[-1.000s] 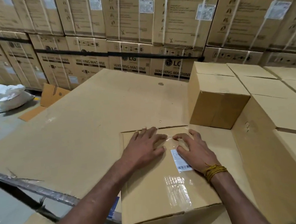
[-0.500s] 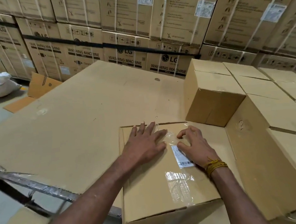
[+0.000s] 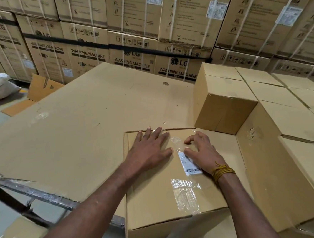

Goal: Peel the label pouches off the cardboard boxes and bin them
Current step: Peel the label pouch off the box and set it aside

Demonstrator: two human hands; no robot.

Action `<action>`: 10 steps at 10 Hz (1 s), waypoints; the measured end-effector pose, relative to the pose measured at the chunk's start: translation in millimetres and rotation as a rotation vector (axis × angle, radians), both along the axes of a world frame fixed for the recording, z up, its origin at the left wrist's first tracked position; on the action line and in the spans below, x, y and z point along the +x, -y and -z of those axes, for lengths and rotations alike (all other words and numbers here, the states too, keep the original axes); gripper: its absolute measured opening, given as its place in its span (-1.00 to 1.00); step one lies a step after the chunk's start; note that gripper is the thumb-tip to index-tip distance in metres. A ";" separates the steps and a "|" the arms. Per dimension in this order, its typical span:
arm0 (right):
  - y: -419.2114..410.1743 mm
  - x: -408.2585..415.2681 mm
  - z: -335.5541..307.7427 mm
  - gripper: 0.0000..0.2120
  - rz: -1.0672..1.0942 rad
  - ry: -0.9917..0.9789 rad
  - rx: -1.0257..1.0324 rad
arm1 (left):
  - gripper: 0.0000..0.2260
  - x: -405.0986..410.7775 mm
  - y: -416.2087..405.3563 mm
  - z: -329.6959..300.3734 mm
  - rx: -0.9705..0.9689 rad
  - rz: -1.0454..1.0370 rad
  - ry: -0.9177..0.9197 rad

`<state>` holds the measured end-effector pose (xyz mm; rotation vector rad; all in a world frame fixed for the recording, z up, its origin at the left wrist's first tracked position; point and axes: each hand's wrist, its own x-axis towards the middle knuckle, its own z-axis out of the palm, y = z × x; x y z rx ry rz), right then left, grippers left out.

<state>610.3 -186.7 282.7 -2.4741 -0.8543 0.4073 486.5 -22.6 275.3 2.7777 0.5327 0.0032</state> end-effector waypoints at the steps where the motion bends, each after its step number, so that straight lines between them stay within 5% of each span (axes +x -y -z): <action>1: 0.3 -0.1 1.2 -0.62 -0.020 0.032 -0.022 | -0.40 -0.7 0.1 -0.6 -0.014 -0.010 0.007; 8: 0.6 -3.3 -2.7 -0.71 -0.009 0.016 -0.005 | -0.39 -0.7 -0.4 -0.4 -0.011 -0.009 0.014; 9: 0.5 -5.0 -3.9 -0.59 -0.032 0.037 -0.043 | -0.39 -0.4 -0.3 -0.4 -0.011 -0.010 0.017; 10: -0.2 -4.9 -4.4 -0.70 -0.014 0.018 -0.016 | -0.38 -0.8 -0.4 0.1 -0.008 -0.010 0.015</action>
